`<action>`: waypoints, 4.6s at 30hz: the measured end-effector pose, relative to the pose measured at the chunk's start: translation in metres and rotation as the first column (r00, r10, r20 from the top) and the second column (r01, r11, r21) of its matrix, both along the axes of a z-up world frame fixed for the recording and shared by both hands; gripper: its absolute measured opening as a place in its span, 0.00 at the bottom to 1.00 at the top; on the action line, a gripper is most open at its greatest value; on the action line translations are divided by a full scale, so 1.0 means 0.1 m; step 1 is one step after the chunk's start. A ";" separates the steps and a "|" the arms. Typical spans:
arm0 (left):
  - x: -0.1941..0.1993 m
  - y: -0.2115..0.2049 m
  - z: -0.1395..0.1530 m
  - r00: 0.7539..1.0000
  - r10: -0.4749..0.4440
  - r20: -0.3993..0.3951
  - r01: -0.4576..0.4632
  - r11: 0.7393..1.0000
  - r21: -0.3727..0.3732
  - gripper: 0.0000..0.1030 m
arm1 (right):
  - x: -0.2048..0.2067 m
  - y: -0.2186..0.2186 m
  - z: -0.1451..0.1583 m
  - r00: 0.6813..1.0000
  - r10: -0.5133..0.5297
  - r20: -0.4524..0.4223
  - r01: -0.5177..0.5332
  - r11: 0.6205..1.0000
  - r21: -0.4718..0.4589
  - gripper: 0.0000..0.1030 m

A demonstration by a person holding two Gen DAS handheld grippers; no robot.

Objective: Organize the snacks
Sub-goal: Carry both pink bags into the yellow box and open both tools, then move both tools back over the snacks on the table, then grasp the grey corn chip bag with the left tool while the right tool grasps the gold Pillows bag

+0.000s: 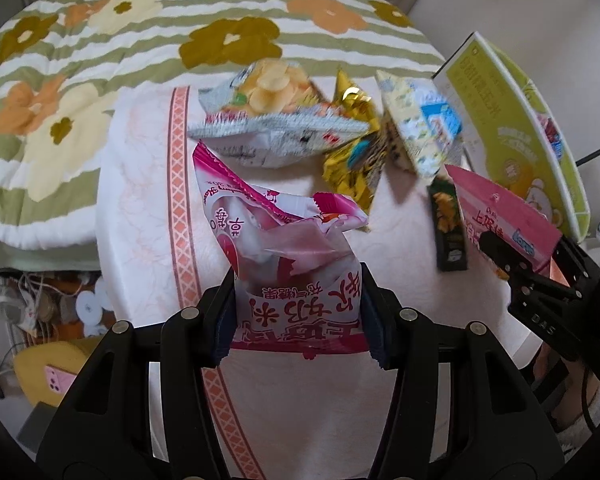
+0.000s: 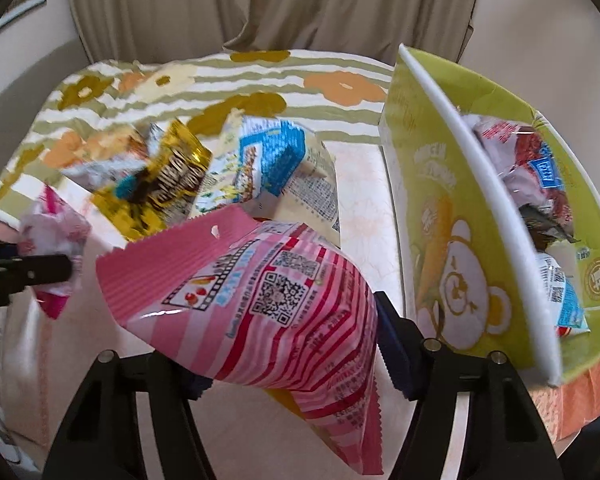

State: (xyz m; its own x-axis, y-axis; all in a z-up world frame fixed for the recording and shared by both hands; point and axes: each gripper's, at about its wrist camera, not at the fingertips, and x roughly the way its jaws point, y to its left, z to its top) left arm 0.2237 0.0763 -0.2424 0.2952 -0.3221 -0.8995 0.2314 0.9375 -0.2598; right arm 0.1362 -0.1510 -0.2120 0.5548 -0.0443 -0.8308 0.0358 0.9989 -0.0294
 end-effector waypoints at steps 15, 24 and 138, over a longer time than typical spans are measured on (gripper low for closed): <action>-0.01 -0.76 1.08 0.976 -0.044 0.215 0.054 0.998 -0.040 0.48 | -0.30 -0.61 1.13 0.982 0.006 0.186 -0.039 0.984 0.175 0.61; -0.06 -1.83 1.44 0.963 -0.036 0.268 0.063 0.994 -0.091 0.48 | -0.29 -1.51 1.49 0.967 0.039 0.250 -0.083 0.983 0.167 0.61; 1.11 0.33 0.36 0.995 0.099 -0.010 -0.099 0.990 -0.100 0.98 | 0.51 0.22 -0.06 0.969 -0.129 -0.212 0.241 0.694 0.678 1.00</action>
